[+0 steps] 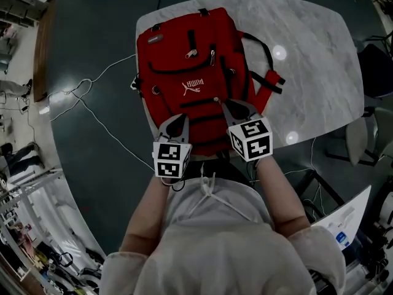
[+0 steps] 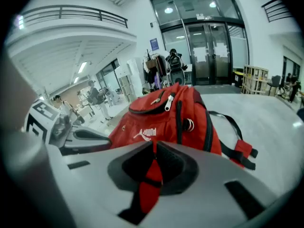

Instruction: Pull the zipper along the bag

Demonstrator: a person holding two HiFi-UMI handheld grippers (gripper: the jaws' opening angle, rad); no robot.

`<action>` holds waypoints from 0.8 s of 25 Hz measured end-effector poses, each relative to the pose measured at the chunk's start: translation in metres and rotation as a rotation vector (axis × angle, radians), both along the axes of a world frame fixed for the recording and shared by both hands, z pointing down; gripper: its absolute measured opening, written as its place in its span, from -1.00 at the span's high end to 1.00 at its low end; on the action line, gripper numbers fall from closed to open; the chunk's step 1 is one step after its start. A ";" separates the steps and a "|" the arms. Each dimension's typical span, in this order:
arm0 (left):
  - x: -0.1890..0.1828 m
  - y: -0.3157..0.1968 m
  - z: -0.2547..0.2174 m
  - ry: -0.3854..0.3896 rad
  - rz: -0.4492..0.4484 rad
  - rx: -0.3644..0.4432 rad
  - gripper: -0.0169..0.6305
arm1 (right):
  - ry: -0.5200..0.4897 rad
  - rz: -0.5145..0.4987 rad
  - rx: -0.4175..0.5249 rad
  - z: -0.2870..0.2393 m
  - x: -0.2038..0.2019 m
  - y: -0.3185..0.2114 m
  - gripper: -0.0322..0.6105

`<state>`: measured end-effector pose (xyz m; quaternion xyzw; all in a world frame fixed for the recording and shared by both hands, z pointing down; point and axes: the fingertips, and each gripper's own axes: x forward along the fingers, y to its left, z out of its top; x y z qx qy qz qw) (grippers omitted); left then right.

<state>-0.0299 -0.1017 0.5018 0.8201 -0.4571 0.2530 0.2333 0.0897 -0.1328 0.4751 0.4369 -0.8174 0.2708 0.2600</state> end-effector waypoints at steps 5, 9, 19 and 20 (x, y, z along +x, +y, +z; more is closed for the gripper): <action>0.004 -0.012 -0.076 0.106 -0.044 0.172 0.89 | -0.068 0.053 0.154 -0.053 -0.005 -0.005 0.81; 0.001 -0.010 -0.146 0.159 -0.062 0.330 0.89 | -0.116 0.080 0.254 -0.097 -0.006 0.003 0.81; -0.010 0.012 -0.250 0.256 -0.091 0.579 0.89 | -0.179 0.008 0.509 -0.193 -0.029 0.026 0.82; -0.011 0.015 -0.253 0.261 -0.094 0.586 0.89 | -0.175 0.001 0.526 -0.198 -0.030 0.029 0.82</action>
